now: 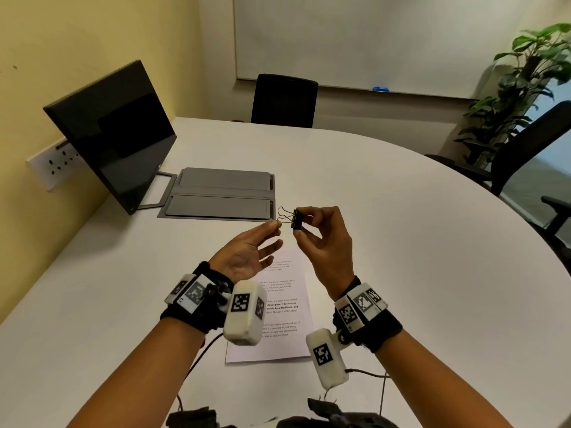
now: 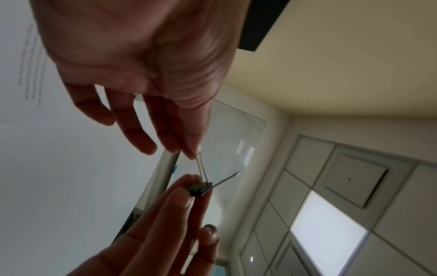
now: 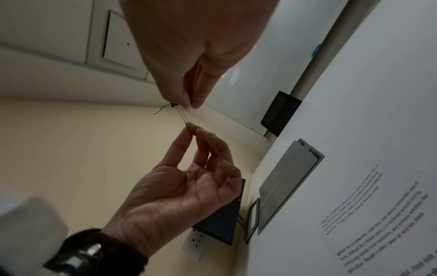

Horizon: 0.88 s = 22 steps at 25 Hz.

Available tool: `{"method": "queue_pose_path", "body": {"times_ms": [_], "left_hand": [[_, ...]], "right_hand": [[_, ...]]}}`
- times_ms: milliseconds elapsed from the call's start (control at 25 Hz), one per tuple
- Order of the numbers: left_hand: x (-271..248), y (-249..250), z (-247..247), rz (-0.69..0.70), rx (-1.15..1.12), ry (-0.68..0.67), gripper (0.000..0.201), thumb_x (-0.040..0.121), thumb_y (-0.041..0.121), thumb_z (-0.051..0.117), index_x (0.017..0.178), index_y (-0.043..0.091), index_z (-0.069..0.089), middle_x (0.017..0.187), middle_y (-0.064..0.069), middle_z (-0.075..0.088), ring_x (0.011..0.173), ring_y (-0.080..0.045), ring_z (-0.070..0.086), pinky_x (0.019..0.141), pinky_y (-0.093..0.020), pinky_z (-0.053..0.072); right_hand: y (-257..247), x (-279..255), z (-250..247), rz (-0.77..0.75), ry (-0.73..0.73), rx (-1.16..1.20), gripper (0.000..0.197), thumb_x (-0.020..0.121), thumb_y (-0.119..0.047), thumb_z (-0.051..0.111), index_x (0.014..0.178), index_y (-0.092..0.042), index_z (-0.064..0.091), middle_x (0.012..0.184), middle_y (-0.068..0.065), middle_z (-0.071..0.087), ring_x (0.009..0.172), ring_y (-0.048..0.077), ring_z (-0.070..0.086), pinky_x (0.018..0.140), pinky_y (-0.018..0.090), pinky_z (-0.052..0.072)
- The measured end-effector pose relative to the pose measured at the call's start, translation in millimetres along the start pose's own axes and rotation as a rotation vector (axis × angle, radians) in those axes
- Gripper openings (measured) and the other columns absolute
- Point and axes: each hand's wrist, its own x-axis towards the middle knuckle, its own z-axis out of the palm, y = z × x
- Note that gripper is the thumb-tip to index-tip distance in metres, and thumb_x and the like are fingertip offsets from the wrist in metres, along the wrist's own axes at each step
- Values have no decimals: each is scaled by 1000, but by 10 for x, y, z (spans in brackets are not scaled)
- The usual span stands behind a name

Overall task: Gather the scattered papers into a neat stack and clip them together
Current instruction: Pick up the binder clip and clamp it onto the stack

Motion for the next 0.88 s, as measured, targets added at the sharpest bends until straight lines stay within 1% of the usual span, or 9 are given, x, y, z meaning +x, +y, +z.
{"method": "queue_pose_path", "body": {"times_ms": [160,240,320,440,560,640,680,760,880], "left_hand": [[15,-1,-9,-1,86,20,10,84,30,64,84,23,70,94,5,63,90,-13,58,72,-25,39],[15,-4,-4,15,105,57,11,84,31,64,89,22,69,96,3,62,92,-14,57,74,-26,38],[3,8,10,64,135,116,15,83,31,65,94,21,68,96,4,61,93,-13,56,79,-28,37],[-33,54,35,188,247,199,13,84,32,63,93,23,67,96,5,62,94,-9,57,86,-31,34],[-73,91,54,299,334,232,6,86,29,62,87,25,66,94,5,64,87,-7,58,88,-32,32],[-82,94,58,354,373,247,5,86,28,62,85,25,65,96,3,63,86,-10,58,84,-31,34],[-86,93,54,380,389,259,4,86,28,62,83,25,65,94,3,63,85,-11,57,79,-29,37],[-86,85,44,430,429,281,5,86,28,62,81,28,65,89,5,63,84,-12,58,72,-23,40],[-90,82,23,455,463,274,4,86,30,62,83,28,66,90,6,64,81,-11,58,70,-20,40]], "right_hand": [[-21,16,65,64,-60,74,34,82,5,63,102,-14,44,116,8,64,107,23,66,89,36,55],[-33,24,93,58,-72,24,34,83,4,63,108,-10,46,117,8,65,107,20,66,91,35,55],[-50,42,106,84,-70,-30,36,81,1,67,112,-7,50,117,5,65,106,14,66,89,31,55],[-57,62,118,164,-2,-54,33,81,-11,71,109,-7,55,108,0,67,99,11,68,84,25,56],[-43,71,122,201,74,1,19,87,-14,64,101,-4,58,96,6,66,91,20,70,82,34,58],[-42,76,112,217,89,44,15,90,-13,60,99,-1,57,97,13,65,90,24,70,80,39,59],[-45,80,109,226,90,52,16,91,-13,58,99,0,57,97,16,65,90,24,70,79,39,59],[-65,92,102,249,94,69,18,93,-15,55,100,1,57,93,15,65,90,25,70,78,39,60],[-89,122,92,311,77,177,20,95,-14,51,99,4,59,89,13,64,90,25,68,79,40,59]]}}
